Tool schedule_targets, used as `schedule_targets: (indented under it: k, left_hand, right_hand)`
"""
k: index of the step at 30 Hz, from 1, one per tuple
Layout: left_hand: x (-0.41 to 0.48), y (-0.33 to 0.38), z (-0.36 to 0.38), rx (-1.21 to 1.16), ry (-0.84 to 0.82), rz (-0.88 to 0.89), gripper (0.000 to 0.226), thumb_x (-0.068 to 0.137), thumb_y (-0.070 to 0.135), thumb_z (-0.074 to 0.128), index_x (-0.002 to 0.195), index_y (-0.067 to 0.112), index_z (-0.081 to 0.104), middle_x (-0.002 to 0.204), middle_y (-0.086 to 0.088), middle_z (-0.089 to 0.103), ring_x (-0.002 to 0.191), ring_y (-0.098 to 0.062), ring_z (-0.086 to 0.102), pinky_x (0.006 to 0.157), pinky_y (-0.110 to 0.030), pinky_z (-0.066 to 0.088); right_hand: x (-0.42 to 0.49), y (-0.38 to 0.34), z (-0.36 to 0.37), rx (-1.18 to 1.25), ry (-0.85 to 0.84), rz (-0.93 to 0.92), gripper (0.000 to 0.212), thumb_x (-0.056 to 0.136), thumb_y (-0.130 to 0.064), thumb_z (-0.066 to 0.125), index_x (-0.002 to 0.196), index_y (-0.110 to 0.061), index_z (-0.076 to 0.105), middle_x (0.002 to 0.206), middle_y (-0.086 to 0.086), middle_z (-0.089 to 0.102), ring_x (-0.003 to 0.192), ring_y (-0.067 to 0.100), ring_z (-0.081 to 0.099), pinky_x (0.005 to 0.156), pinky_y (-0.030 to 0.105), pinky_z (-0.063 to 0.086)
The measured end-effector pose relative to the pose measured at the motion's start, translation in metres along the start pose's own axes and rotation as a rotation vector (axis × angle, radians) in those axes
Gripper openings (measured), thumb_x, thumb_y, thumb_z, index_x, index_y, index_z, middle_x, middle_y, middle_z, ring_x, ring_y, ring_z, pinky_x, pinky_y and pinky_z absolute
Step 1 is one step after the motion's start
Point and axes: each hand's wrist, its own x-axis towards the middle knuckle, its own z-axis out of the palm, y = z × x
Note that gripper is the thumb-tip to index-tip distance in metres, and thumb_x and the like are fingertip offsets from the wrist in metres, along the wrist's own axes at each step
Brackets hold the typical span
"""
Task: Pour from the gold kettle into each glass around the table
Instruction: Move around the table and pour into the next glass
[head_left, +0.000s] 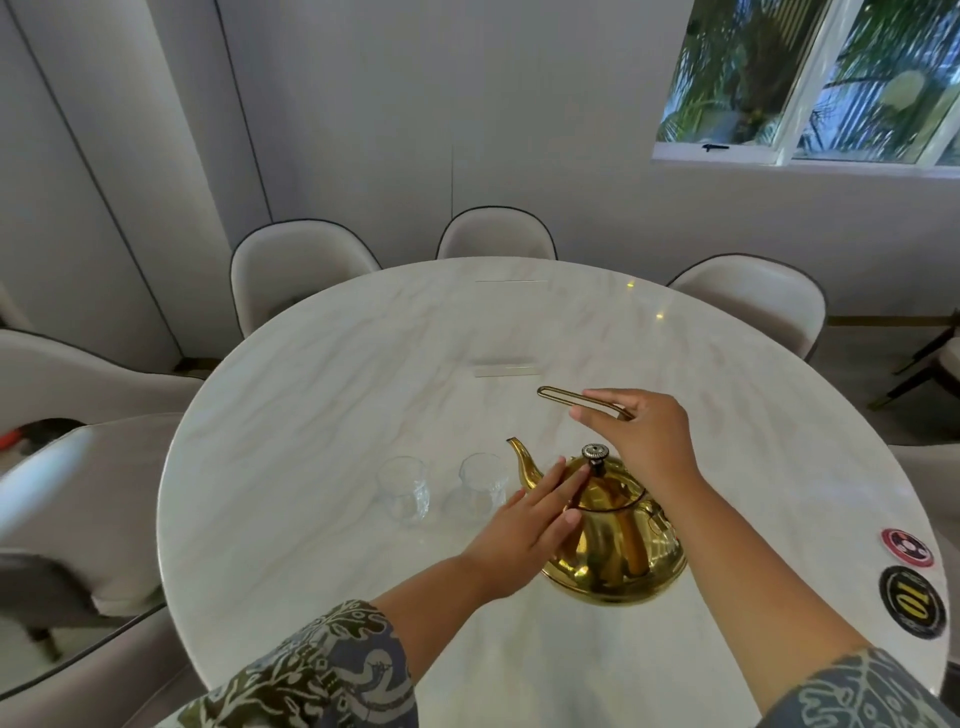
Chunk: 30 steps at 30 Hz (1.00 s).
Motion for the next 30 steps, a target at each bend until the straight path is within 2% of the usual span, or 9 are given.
schedule_targets:
  k: [3,8,14,22,26,30]
  left_hand:
    - [-0.004,-0.007,-0.007,-0.016,-0.005,-0.024,0.048,0.100,0.047,0.018,0.146,0.048,0.005,0.159,0.015,0.001,0.146,-0.006,0.010,0.120,-0.033,0.002]
    - [-0.009,-0.018,-0.012,-0.073,-0.011,-0.042,0.048,0.099,0.050,0.017,0.145,0.051,0.006,0.159,0.017,0.002,0.146,-0.006,0.009,0.120,-0.033,0.003]
    - [-0.012,-0.025,-0.016,-0.157,-0.002,-0.063,0.047,0.098,0.051,0.020,0.145,0.051,0.010,0.159,0.018,0.008,0.146,-0.006,0.012,0.119,-0.030,0.008]
    - [-0.010,-0.025,-0.017,-0.272,-0.022,-0.060,0.048,0.098,0.052,0.022,0.144,0.053,0.009,0.159,0.018,0.008,0.146,-0.006,0.010,0.112,-0.021,0.010]
    - [-0.009,-0.026,-0.019,-0.302,-0.049,-0.049,0.049,0.097,0.053,0.022,0.144,0.053,0.007,0.159,0.017,0.005,0.146,-0.006,0.008,0.113,-0.021,0.008]
    - [-0.006,-0.027,-0.021,-0.325,-0.051,-0.059,0.049,0.097,0.053,0.022,0.144,0.053,0.006,0.159,0.018,0.004,0.146,-0.007,0.008,0.113,-0.023,0.008]
  right_hand:
    - [0.006,-0.007,0.012,-0.048,-0.022,-0.001,0.034,0.077,-0.037,0.076,0.106,-0.020,0.075,0.116,0.001,0.071,0.106,0.016,0.064,0.079,0.020,0.045]
    - [0.012,-0.015,0.031,-0.147,-0.058,0.001,0.034,0.078,-0.039,0.074,0.107,-0.020,0.074,0.119,0.003,0.070,0.110,0.018,0.063,0.082,0.023,0.048]
    - [0.017,-0.021,0.042,-0.172,-0.085,0.025,0.031,0.077,-0.037,0.076,0.103,-0.020,0.076,0.110,0.001,0.073,0.098,0.016,0.064,0.072,0.023,0.045]
    - [0.028,-0.030,0.048,-0.283,-0.171,0.014,0.031,0.077,-0.038,0.076,0.102,-0.019,0.076,0.110,0.000,0.072,0.098,0.016,0.064,0.072,0.025,0.046]
    - [0.033,-0.035,0.050,-0.317,-0.207,0.039,0.029,0.075,-0.038,0.077,0.099,-0.021,0.076,0.105,-0.001,0.072,0.085,0.010,0.060,0.071,0.026,0.049]
    - [0.038,-0.040,0.051,-0.350,-0.232,0.054,0.028,0.074,-0.037,0.078,0.097,-0.021,0.077,0.101,-0.001,0.073,0.088,0.016,0.065,0.073,0.030,0.052]
